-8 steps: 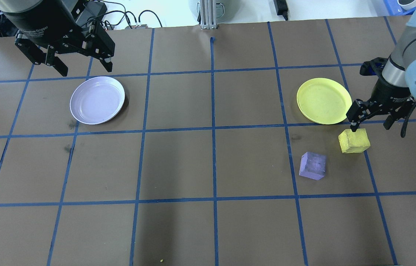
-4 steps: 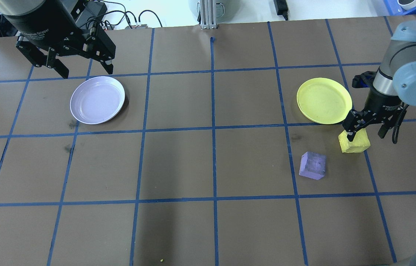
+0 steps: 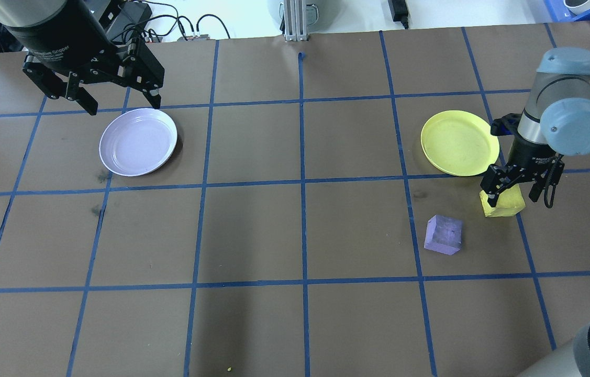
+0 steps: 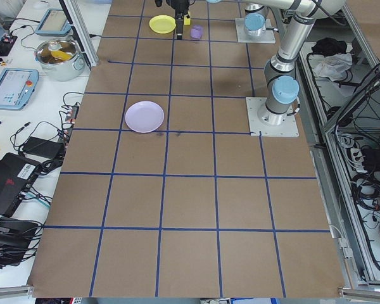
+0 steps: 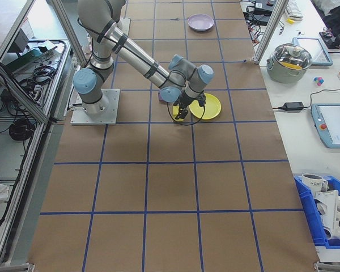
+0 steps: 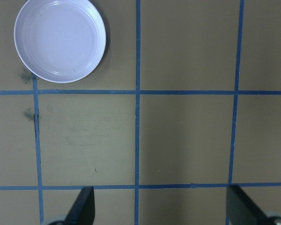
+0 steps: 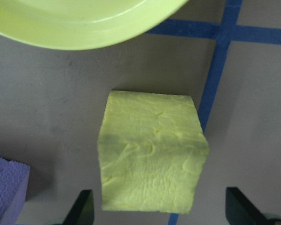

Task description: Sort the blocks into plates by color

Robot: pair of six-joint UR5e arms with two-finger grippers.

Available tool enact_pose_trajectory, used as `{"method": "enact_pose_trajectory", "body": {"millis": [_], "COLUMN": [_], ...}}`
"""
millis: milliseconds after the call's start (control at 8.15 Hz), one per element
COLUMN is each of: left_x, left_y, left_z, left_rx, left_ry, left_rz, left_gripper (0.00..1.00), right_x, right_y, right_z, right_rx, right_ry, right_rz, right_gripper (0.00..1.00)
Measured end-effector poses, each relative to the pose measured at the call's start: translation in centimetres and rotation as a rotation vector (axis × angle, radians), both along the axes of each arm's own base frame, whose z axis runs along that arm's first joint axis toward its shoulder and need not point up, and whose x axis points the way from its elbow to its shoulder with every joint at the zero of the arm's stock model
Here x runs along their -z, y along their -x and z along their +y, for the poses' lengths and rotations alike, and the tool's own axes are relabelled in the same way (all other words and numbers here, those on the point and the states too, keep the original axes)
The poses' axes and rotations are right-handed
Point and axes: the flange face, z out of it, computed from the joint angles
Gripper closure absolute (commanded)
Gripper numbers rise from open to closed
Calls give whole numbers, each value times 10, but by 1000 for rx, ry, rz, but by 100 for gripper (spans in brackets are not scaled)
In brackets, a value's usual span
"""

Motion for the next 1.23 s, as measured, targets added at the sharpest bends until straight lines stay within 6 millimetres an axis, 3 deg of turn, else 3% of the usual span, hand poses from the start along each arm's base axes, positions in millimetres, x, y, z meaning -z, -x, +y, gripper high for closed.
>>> {"method": "enact_pose_trajectory", "body": {"millis": [123,245,368,982,1227], "left_x": [-1,0,0,-1,-1], "left_y": [0,0,0,0,0], "left_z": [1,0,0,2,2], "left_rx": [0,0,1,1,1], "left_ry": [1,0,1,1,1], "left_rz": [0,0,0,-2,-3], "left_gripper": [0,0,0,0,0], "right_x": [8,14,17,-3,-50], "right_y": [1,2,3,8,9], "right_z": [-3,-6,-10,-26,-40], "right_rx": [2,5,8,6,3], "right_ry": [0,8,28,107,118], "right_rz": [0,0,3,33,33], "right_gripper": [16,73,100,100,100]}}
